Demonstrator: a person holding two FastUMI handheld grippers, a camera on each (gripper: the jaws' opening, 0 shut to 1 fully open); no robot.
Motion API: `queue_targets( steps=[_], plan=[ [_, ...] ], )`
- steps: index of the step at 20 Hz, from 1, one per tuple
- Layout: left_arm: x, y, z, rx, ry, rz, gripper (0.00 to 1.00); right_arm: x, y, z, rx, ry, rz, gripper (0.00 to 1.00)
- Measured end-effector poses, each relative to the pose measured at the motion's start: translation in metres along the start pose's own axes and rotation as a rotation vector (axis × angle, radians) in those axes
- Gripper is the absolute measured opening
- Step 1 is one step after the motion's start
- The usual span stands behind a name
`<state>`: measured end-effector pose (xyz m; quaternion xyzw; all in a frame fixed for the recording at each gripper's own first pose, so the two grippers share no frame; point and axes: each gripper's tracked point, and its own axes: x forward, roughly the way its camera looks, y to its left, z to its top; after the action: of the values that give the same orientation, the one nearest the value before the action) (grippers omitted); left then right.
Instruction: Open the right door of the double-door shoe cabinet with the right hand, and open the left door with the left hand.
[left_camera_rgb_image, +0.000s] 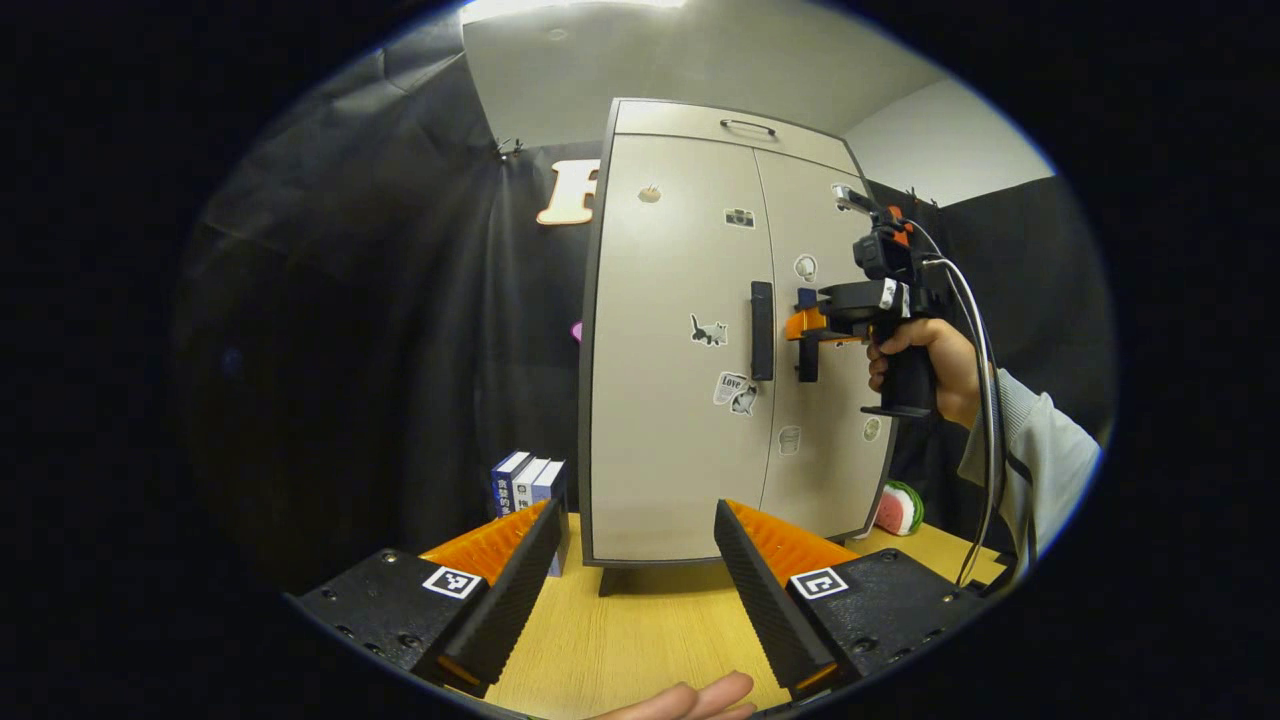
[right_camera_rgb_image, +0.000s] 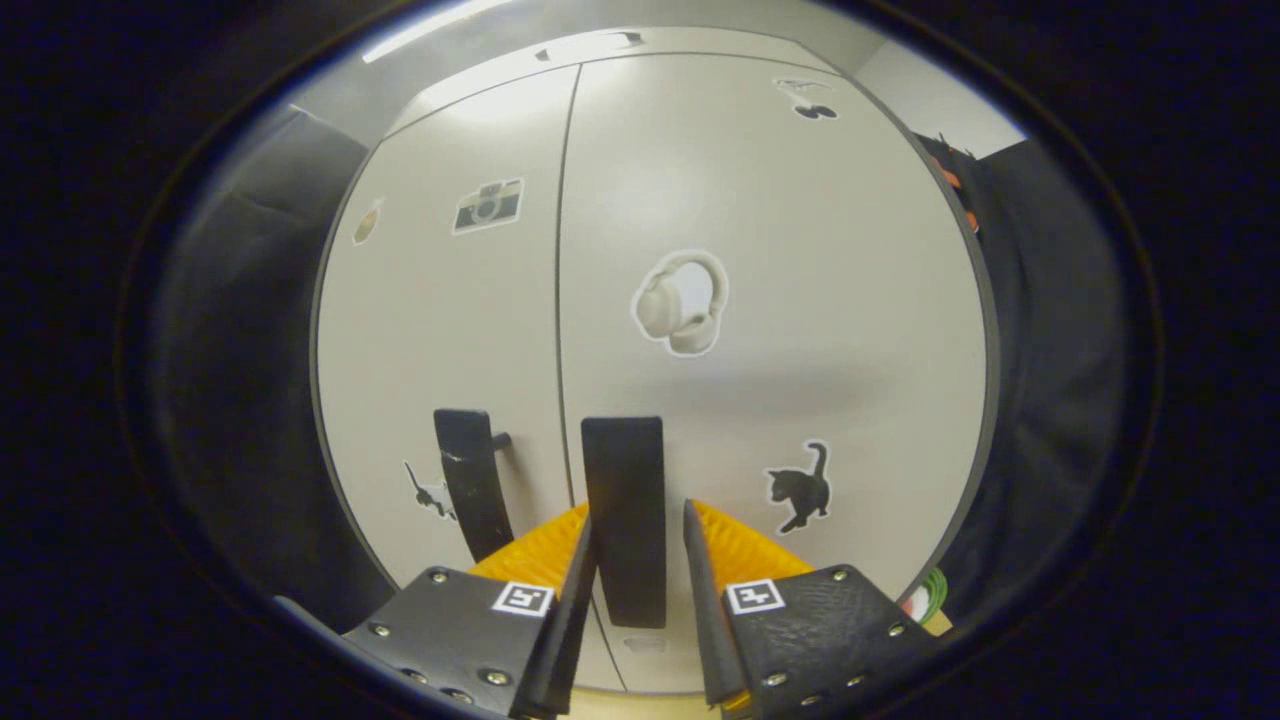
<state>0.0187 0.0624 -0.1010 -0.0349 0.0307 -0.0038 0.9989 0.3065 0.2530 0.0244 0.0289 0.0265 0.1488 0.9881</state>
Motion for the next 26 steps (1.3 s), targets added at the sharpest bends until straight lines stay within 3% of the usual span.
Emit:
queue_targets(
  steps=[2, 5, 14, 15, 18, 19, 26],
  plan=[
    [-0.006, 0.000, 0.001, -0.006, 0.001, 0.000, 0.96, -0.006, 0.003, 0.002, -0.018, -0.001, 0.008, 0.43],
    [-0.015, -0.003, 0.005, 0.003, -0.007, 0.002, 0.96, -0.005, 0.004, 0.002, -0.005, -0.001, 0.006, 0.25],
    [-0.039, 0.000, 0.006, -0.013, 0.002, 0.040, 0.96, -0.021, 0.001, -0.005, -0.038, 0.031, 0.000, 0.25],
    [-0.040, 0.001, 0.008, -0.011, -0.002, 0.048, 0.93, -0.026, 0.002, -0.006, -0.028, 0.032, 0.007, 0.25],
    [-0.042, 0.004, 0.013, -0.011, -0.016, 0.061, 0.96, -0.048, -0.001, -0.003, -0.014, 0.029, 0.036, 0.25],
    [-0.043, 0.003, 0.013, -0.013, -0.017, 0.063, 0.97, -0.047, -0.002, -0.007, -0.002, 0.030, 0.051, 0.17],
    [-0.044, -0.007, 0.010, 0.000, 0.004, 0.066, 0.96, -0.069, -0.009, -0.006, 0.027, 0.056, 0.082, 0.17]
  ],
)
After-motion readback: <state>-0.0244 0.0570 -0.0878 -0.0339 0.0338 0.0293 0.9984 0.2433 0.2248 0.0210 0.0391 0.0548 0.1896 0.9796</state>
